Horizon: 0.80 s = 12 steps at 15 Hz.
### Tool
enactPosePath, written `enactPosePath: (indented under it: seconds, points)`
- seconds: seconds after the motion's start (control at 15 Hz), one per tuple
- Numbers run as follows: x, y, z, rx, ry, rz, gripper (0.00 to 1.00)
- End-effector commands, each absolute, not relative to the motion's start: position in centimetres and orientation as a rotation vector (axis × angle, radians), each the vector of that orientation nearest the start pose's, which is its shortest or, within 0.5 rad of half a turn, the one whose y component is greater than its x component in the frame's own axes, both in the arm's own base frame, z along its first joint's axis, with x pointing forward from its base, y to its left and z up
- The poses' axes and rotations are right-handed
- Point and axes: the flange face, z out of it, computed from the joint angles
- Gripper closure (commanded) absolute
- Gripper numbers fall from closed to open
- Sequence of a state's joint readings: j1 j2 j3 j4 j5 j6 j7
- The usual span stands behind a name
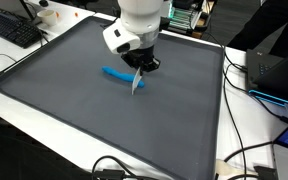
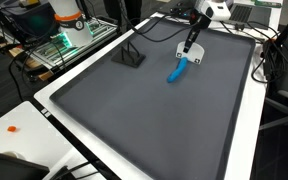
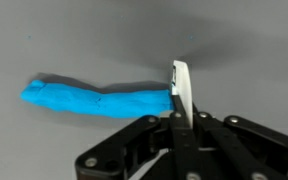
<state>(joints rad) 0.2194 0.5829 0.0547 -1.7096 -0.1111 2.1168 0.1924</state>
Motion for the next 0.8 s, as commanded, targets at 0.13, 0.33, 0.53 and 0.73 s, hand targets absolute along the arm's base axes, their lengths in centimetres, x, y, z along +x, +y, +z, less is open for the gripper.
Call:
enactPosePath:
  seconds: [0.13,0.33,0.53,0.73]
  points:
    - [61.8,16.4,24.7,-3.181,-0.169,0.322,0.99]
    - [61.9,16.3,26.0,-3.173,-0.150,0.320,0.99]
    - [62.0,16.1,27.7,-3.174,-0.144,0.301,0.99]
    - [62.1,15.7,29.5,-3.183,-0.149,0.260,0.99]
